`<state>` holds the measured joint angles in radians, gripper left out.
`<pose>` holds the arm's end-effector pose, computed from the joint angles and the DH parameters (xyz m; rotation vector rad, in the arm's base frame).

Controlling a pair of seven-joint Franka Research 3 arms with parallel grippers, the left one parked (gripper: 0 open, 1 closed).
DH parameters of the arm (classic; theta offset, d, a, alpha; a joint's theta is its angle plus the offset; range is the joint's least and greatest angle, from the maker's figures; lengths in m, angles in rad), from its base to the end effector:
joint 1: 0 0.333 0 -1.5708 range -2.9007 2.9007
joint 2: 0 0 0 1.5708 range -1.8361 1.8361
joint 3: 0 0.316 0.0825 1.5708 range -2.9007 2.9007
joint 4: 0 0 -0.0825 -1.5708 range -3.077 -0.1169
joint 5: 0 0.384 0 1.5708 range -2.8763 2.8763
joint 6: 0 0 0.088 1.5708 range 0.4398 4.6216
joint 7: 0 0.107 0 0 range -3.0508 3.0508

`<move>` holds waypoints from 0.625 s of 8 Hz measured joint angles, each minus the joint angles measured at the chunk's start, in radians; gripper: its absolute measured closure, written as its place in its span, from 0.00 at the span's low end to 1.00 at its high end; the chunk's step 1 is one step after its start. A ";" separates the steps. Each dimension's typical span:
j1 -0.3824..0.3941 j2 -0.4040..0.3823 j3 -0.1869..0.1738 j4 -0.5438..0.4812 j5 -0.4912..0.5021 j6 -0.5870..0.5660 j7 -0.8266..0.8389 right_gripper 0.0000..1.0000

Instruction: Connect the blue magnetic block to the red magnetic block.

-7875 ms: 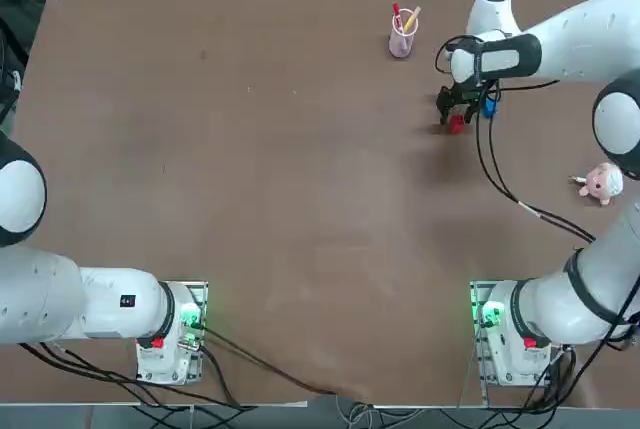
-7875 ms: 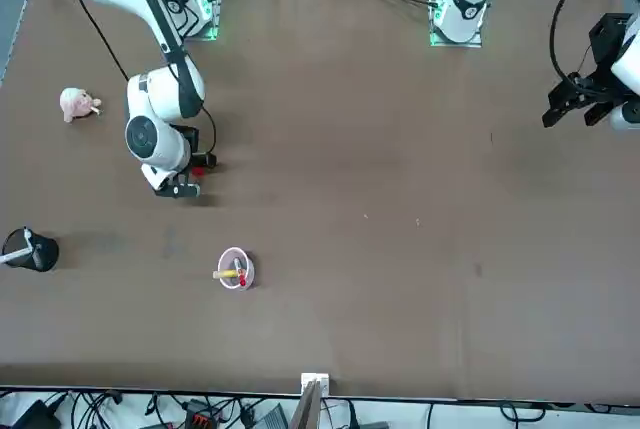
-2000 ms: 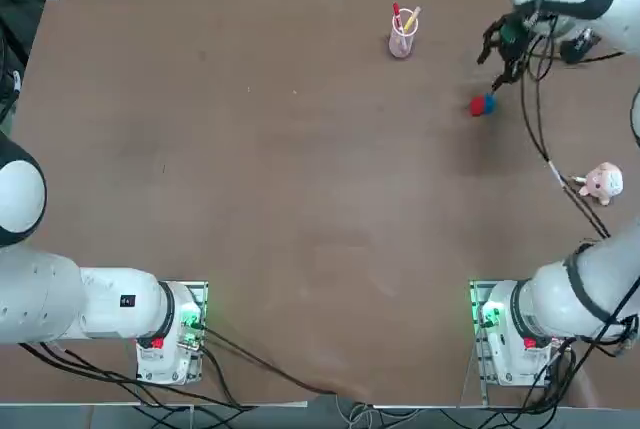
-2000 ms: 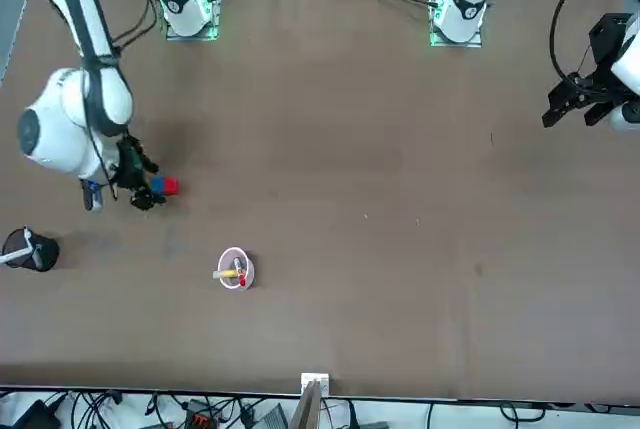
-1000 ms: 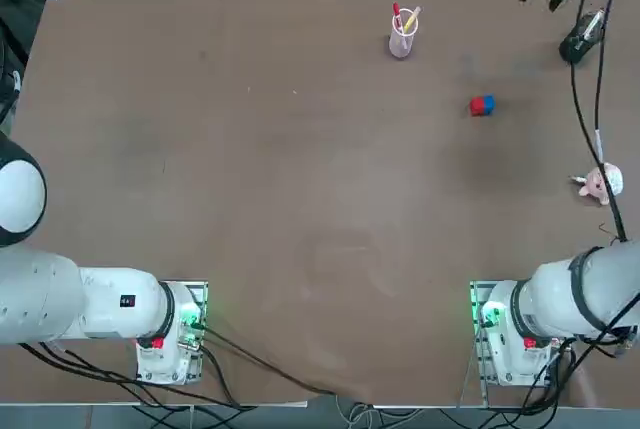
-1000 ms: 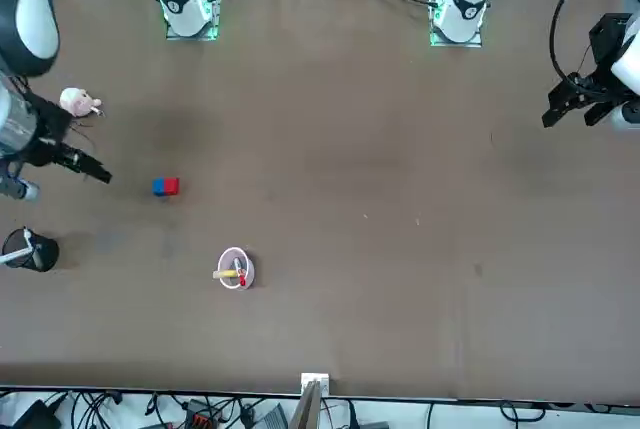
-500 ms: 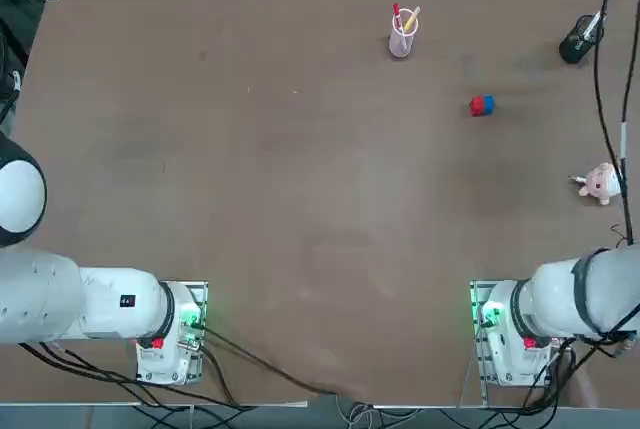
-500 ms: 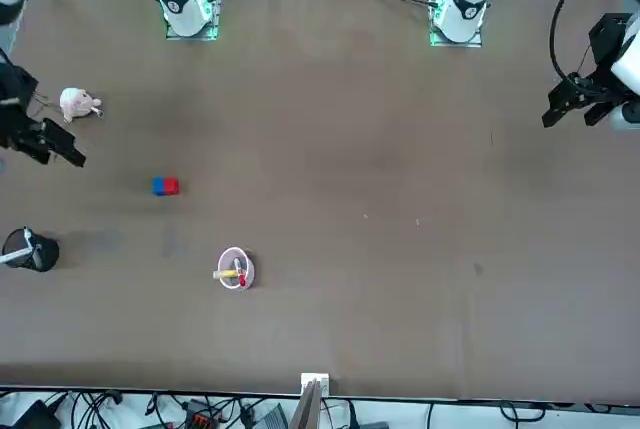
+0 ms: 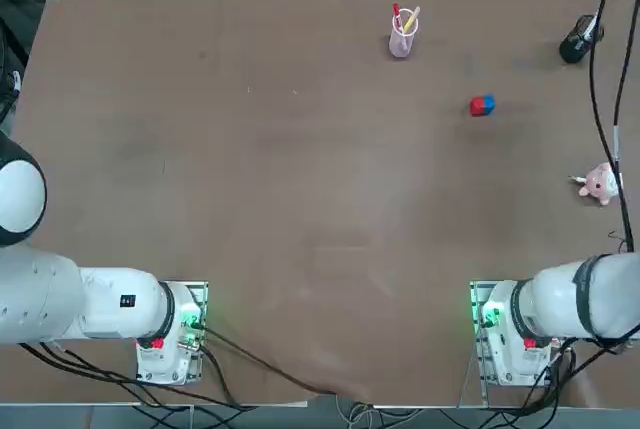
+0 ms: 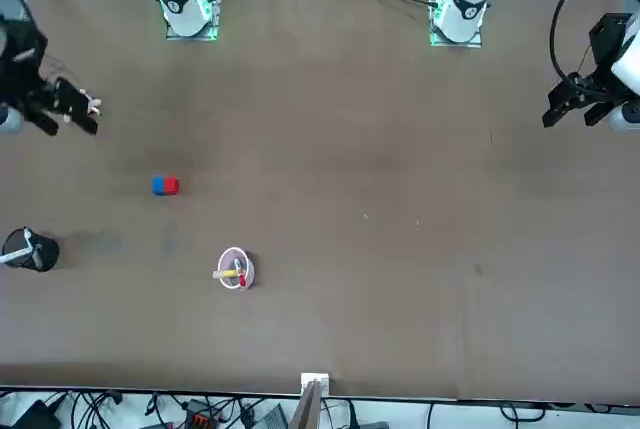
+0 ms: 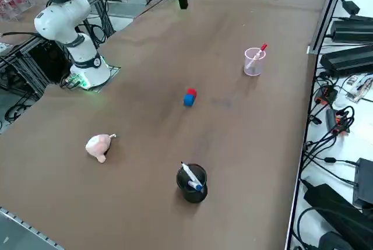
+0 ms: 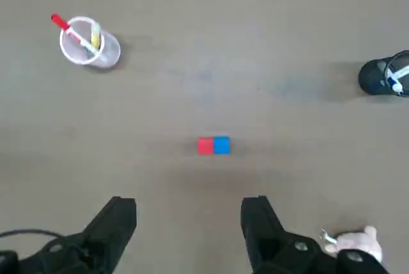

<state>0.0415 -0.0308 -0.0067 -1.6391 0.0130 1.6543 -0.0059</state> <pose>0.5520 0.0205 0.6166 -3.1263 -0.0624 -0.0716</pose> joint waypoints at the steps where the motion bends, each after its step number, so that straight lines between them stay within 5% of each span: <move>1: 0.020 -0.014 -0.016 0.000 -0.004 -0.036 0.000 0.00; 5: 0.035 -0.031 -0.060 -0.001 -0.007 -0.120 -0.003 0.00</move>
